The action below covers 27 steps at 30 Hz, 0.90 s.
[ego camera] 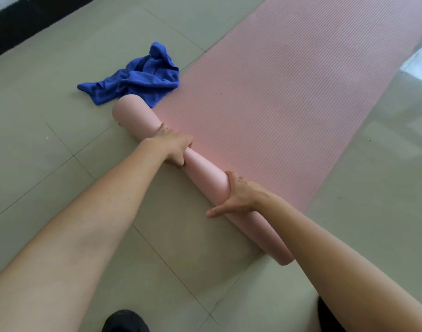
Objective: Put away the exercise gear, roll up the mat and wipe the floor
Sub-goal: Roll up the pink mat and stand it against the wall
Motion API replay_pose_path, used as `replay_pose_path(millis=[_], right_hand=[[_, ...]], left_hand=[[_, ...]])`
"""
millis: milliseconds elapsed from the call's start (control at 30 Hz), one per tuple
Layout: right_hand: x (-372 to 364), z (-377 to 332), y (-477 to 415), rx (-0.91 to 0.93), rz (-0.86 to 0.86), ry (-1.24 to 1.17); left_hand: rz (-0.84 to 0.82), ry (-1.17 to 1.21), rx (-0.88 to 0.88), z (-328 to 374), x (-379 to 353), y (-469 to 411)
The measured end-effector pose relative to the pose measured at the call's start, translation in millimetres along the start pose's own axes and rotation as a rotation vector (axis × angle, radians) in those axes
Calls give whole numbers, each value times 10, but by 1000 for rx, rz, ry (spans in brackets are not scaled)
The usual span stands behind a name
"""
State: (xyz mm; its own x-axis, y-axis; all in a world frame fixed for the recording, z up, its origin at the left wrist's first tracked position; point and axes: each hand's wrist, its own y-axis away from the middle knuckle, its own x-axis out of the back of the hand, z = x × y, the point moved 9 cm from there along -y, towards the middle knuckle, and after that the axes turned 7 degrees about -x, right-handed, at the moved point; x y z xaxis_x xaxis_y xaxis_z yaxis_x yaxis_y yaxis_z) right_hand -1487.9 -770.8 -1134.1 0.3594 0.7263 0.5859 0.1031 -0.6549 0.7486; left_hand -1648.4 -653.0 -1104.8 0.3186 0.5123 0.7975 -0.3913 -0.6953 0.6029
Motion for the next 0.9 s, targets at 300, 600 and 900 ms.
replay_pose_path(millis=[300,600,900], right_hand=[[542,616,-227,-126,92,-197],[862,620,-265,-68,300,-154],[825,339,-97,6,745,180]], left_hand=[[252,-116,-31,242,56,-121],[204,-203,52,246,84,-433],[420,15,49,274,509,-737]])
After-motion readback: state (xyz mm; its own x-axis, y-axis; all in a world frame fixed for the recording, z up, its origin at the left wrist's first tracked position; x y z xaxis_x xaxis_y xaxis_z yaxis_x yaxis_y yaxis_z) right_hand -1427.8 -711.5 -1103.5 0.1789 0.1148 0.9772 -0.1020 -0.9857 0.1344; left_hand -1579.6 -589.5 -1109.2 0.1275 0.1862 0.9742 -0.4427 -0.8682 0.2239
